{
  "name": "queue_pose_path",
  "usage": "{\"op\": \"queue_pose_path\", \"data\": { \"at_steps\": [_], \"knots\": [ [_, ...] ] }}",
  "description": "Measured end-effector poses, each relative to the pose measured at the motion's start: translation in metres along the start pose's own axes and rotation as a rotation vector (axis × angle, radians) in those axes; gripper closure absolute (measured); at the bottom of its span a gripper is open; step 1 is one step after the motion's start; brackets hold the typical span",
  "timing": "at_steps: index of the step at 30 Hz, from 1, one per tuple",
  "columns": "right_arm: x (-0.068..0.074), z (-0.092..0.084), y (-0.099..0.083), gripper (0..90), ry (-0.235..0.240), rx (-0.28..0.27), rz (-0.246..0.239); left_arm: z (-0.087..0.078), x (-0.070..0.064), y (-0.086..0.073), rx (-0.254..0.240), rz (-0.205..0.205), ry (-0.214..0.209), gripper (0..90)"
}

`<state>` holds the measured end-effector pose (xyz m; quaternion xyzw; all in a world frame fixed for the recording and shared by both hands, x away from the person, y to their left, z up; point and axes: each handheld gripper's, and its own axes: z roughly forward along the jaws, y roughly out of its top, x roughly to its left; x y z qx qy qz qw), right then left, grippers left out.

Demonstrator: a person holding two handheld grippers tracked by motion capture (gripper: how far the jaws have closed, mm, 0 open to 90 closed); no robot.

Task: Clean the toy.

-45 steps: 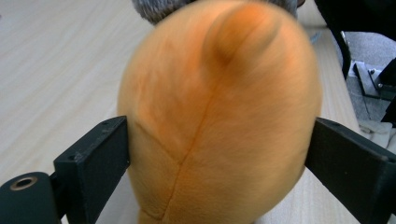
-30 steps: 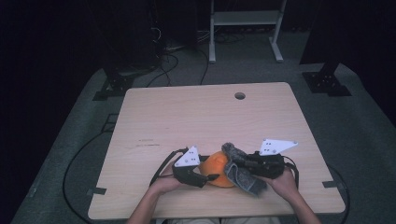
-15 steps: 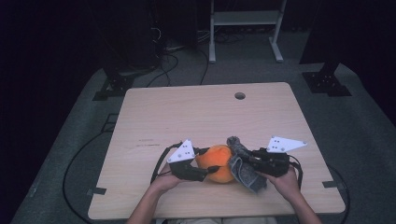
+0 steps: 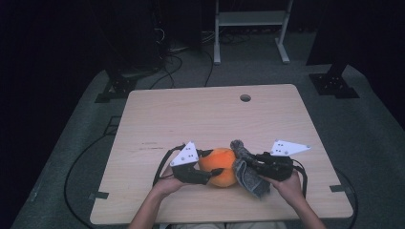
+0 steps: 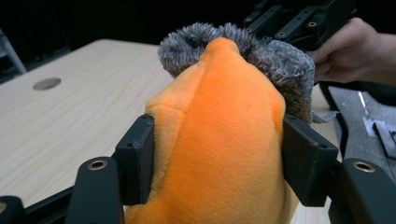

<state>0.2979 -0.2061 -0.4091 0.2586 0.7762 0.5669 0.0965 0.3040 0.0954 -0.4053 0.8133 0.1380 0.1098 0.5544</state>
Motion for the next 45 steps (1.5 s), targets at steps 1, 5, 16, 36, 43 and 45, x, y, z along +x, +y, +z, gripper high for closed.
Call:
{"op": "queue_pose_path", "data": {
  "at_steps": [1,5,16,36,43,45],
  "knots": [
    [-0.001,0.002,-0.003,78.1,0.002,0.010,0.008,0.001,0.001,-0.002,0.019,-0.002,0.000,35.2],
    [-0.006,0.009,-0.010,78.1,0.016,0.056,0.037,0.004,0.003,-0.006,0.039,-0.019,0.002,34.5],
    [0.009,0.011,-0.002,78.2,-0.001,0.041,-0.024,0.016,-0.002,-0.008,0.079,-0.030,0.020,27.8],
    [0.001,-0.011,0.000,78.3,-0.098,-0.030,-0.034,0.005,0.010,-0.006,0.026,-0.105,-0.027,36.6],
    [0.022,0.002,0.003,78.6,-0.085,-0.020,-0.113,0.007,0.015,-0.012,0.058,-0.173,0.016,37.3],
    [0.034,0.009,0.006,78.5,-0.043,-0.004,-0.160,0.011,0.010,-0.011,0.075,-0.146,0.016,37.4]
  ]
}}
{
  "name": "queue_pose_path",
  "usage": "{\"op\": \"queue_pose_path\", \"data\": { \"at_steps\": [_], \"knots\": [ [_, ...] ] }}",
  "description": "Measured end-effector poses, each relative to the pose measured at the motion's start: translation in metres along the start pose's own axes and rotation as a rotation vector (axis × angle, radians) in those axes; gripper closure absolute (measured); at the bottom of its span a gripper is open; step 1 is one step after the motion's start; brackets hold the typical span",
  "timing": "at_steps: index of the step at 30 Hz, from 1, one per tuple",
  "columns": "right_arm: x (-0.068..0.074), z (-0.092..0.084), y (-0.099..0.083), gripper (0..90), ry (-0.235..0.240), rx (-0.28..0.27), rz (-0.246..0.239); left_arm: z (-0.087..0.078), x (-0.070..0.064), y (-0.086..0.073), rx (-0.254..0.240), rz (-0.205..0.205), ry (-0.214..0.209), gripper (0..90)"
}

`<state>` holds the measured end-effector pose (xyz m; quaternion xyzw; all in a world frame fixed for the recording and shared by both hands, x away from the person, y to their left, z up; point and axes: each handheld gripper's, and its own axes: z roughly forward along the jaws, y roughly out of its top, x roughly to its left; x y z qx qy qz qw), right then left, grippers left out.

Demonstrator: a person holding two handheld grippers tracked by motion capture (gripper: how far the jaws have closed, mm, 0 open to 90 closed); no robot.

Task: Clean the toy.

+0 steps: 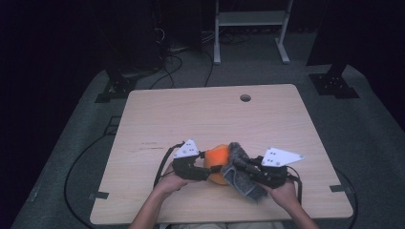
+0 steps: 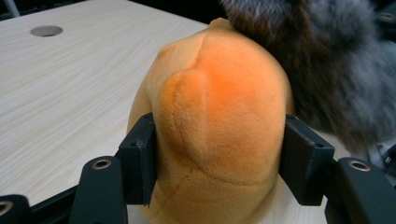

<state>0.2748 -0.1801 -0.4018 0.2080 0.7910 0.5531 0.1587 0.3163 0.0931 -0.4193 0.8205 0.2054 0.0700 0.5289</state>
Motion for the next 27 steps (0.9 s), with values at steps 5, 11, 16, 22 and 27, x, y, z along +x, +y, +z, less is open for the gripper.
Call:
{"op": "queue_pose_path", "data": {
  "at_steps": [5,11,16,22,27],
  "knots": [
    [-0.012,0.000,-0.003,78.5,-0.034,0.015,0.005,0.001,-0.001,-0.002,0.000,0.007,-0.007,37.4],
    [-0.027,-0.007,-0.016,78.5,-0.075,0.030,0.064,0.008,-0.001,-0.004,-0.001,0.019,0.015,17.5],
    [-0.009,-0.004,-0.005,78.5,0.003,-0.005,0.024,0.015,-0.011,-0.006,-0.012,0.068,0.032,35.0],
    [-0.021,-0.007,-0.004,78.5,-0.031,0.010,0.021,0.015,-0.014,-0.006,0.000,0.088,0.000,37.9],
    [-0.038,-0.016,-0.017,78.5,-0.071,0.040,0.080,0.016,-0.013,-0.007,-0.018,0.085,-0.021,31.0]
  ]
}}
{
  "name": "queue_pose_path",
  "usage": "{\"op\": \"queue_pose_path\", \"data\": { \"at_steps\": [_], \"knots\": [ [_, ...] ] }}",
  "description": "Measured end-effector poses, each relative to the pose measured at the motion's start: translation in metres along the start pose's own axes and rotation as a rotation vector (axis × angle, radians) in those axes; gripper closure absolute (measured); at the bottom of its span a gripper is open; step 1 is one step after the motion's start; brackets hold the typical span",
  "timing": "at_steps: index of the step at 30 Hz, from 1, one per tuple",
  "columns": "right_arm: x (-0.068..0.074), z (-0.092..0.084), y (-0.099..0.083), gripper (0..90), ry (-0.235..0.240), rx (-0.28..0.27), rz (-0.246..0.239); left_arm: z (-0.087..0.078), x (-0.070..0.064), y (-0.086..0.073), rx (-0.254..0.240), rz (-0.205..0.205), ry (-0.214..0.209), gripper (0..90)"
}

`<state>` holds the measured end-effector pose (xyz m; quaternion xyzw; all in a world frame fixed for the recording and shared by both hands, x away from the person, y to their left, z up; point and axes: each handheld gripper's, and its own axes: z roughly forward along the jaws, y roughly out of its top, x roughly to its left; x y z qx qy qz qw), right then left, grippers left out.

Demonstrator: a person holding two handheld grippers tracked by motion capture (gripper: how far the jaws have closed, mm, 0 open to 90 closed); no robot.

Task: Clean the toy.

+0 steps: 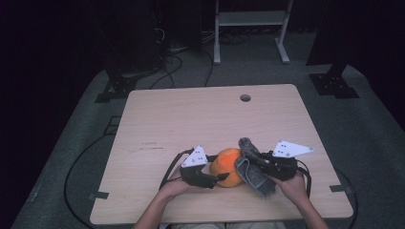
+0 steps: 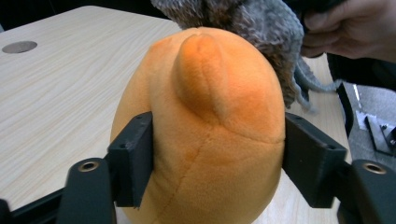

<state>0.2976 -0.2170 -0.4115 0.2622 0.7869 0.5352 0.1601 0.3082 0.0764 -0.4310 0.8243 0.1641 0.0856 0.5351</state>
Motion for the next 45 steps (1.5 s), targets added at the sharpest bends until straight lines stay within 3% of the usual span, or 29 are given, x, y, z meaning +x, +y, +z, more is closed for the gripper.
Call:
{"op": "queue_pose_path", "data": {
  "at_steps": [2,6,7,9,10,14,16,18,19,22,24,27,28,32,36,39,45],
  "knots": [
    [0.002,0.000,0.001,78.5,0.001,-0.004,0.004,0.002,-0.003,0.001,0.012,0.018,0.024,32.6],
    [0.017,0.003,0.010,78.4,0.059,-0.034,-0.052,0.004,-0.008,0.001,0.018,0.033,0.038,33.8],
    [0.018,0.004,0.011,78.5,0.060,-0.025,-0.070,0.003,-0.007,0.001,0.017,0.035,0.021,33.0],
    [0.014,0.004,0.009,78.4,0.084,-0.022,-0.049,-0.001,-0.002,-0.001,-0.003,0.006,-0.055,28.4],
    [0.011,0.004,0.007,78.4,0.088,-0.017,-0.041,-0.003,0.001,-0.001,-0.013,-0.003,-0.066,27.7],
    [0.003,0.002,0.003,78.5,0.073,-0.001,-0.005,0.003,-0.005,0.000,0.008,0.035,-0.014,36.7],
    [0.010,0.000,0.009,78.4,0.084,-0.015,-0.026,0.007,-0.011,0.000,0.024,0.065,-0.026,38.3],
    [0.018,0.000,0.016,78.5,0.132,-0.047,-0.046,0.009,-0.014,0.001,0.035,0.093,-0.040,38.7],
    [0.021,0.001,0.019,78.5,0.133,-0.034,-0.062,0.009,-0.016,0.001,0.034,0.098,-0.041,38.4],
    [0.020,0.005,0.018,78.6,0.129,-0.014,-0.072,0.006,-0.012,0.002,0.009,0.075,-0.018,29.0],
    [0.019,0.005,0.016,78.5,0.147,-0.011,-0.050,0.011,-0.012,0.001,0.039,0.070,0.007,18.9],
    [0.032,0.007,0.020,78.4,0.178,0.011,-0.091,0.012,-0.019,-0.002,0.064,0.140,-0.010,27.8],
    [0.035,0.007,0.020,78.5,0.183,0.021,-0.108,0.010,-0.019,-0.002,0.067,0.142,-0.011,30.2],
    [0.019,0.004,0.017,78.6,0.170,0.015,-0.069,0.010,-0.018,-0.003,0.052,0.125,-0.011,36.1],
    [-0.011,-0.005,0.002,78.6,0.093,0.041,0.009,0.011,-0.019,-0.003,0.054,0.138,-0.015,36.2],
    [-0.016,-0.010,-0.002,78.6,0.073,0.054,0.018,0.012,-0.019,-0.003,0.051,0.137,-0.026,36.1],
    [-0.011,-0.009,0.003,78.5,0.086,0.054,0.003,0.011,-0.018,-0.004,0.054,0.134,-0.035,35.4]
  ]
}}
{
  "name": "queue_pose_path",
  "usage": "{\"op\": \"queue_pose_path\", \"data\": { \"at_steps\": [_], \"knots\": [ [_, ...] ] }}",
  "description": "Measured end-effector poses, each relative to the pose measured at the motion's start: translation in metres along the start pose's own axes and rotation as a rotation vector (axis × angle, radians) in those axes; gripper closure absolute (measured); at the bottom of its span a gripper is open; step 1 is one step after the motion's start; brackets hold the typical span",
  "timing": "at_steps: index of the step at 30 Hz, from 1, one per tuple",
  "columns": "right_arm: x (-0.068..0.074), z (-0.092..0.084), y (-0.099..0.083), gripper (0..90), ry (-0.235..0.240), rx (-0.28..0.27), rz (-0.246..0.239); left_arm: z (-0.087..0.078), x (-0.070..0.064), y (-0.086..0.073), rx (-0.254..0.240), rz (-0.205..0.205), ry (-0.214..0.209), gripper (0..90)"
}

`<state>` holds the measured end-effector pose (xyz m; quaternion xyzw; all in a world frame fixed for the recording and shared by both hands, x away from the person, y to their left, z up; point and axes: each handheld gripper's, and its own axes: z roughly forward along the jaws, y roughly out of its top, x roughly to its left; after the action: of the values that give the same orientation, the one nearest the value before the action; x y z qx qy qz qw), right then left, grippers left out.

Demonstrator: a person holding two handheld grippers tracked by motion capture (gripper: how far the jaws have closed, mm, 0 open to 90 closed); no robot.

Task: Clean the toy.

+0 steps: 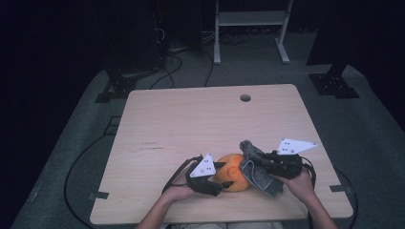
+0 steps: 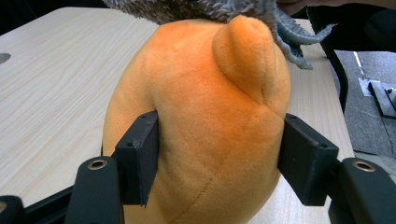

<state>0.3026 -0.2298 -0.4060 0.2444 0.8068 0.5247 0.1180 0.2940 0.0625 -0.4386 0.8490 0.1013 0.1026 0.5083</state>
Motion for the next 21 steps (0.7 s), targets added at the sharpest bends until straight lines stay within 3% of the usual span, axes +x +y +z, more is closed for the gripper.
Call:
{"op": "queue_pose_path", "data": {
  "at_steps": [3,6,8,16,18,21],
  "knots": [
    [0.002,0.001,0.001,78.5,0.009,0.001,-0.006,-0.002,0.001,0.000,-0.004,0.004,-0.003,33.0],
    [0.000,0.000,-0.002,78.5,0.015,-0.003,0.009,0.000,0.002,0.002,-0.013,-0.018,0.011,21.6],
    [-0.001,0.000,-0.002,78.5,0.021,-0.002,0.018,0.002,0.003,0.001,-0.016,-0.024,0.018,19.4],
    [0.000,0.002,0.001,78.4,0.050,-0.017,0.024,0.001,0.002,-0.001,-0.007,-0.008,0.011,35.0],
    [0.005,0.005,0.005,78.5,0.081,-0.041,0.033,0.001,0.003,-0.002,-0.002,-0.003,0.007,37.5],
    [0.018,0.011,0.014,78.4,0.092,-0.036,-0.020,-0.001,0.003,-0.003,0.002,0.007,0.010,40.2]
  ]
}}
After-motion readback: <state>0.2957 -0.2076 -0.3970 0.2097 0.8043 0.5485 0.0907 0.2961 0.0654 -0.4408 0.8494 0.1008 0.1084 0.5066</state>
